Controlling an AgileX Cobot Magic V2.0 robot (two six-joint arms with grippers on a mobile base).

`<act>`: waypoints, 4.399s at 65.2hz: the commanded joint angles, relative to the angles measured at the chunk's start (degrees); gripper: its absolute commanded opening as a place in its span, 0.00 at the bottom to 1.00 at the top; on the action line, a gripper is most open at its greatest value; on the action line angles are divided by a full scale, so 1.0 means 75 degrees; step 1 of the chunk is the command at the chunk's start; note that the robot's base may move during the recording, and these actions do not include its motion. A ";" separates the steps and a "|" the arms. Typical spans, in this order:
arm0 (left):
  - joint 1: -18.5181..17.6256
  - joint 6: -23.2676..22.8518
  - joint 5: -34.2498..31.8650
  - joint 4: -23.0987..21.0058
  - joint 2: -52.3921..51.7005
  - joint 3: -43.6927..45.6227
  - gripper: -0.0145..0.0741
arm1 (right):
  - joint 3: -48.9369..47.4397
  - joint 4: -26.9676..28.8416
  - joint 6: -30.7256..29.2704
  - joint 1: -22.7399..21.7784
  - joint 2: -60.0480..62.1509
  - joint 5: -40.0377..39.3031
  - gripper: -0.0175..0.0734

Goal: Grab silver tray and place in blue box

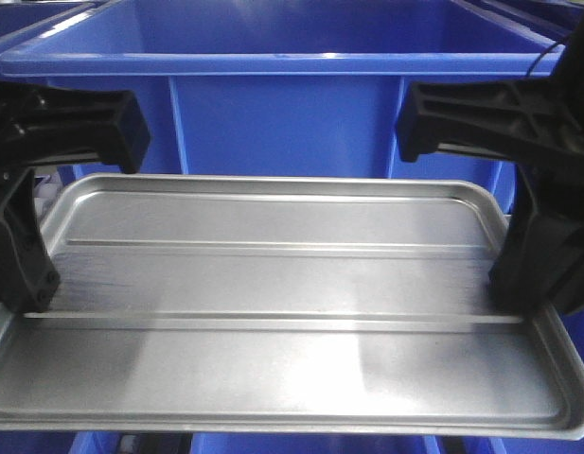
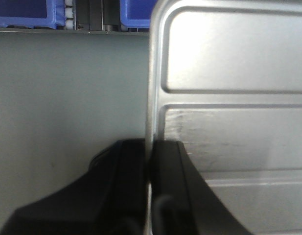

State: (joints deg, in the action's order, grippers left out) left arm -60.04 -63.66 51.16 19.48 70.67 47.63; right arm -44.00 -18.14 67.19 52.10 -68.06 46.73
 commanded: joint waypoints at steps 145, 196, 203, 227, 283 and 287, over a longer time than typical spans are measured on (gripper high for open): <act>0.4609 0.7343 -0.1434 -0.4058 0.4939 0.8752 0.16 | -0.8678 0.2342 -0.6037 -0.3988 -0.4804 -0.1186 0.26; 0.4609 0.7343 -0.1570 -0.4058 0.4986 0.8752 0.16 | -0.8678 0.2326 -0.6037 -0.4035 -0.4941 -0.1118 0.26; 0.4609 0.7343 -0.1556 -0.4058 0.4986 0.8752 0.16 | -0.8678 0.2326 -0.6037 -0.4035 -0.4941 -0.1080 0.26; 0.4609 0.7343 -0.1495 -0.4027 0.4986 0.8752 0.16 | -0.8678 0.2332 -0.6037 -0.4035 -0.4941 -0.1017 0.26; 0.4609 0.7343 -0.1487 -0.3721 0.4986 0.8752 0.36 | -0.8678 0.2332 -0.6037 -0.4035 -0.4929 -0.1003 0.26; 0.4609 0.7343 -0.1487 -0.3721 0.4986 0.8752 0.48 | -0.8678 0.2332 -0.6037 -0.4035 -0.4929 -0.1003 0.26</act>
State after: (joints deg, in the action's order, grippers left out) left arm -23.40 -8.69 46.71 -1.08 111.27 110.63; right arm -106.59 -6.66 22.97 20.11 -108.21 46.77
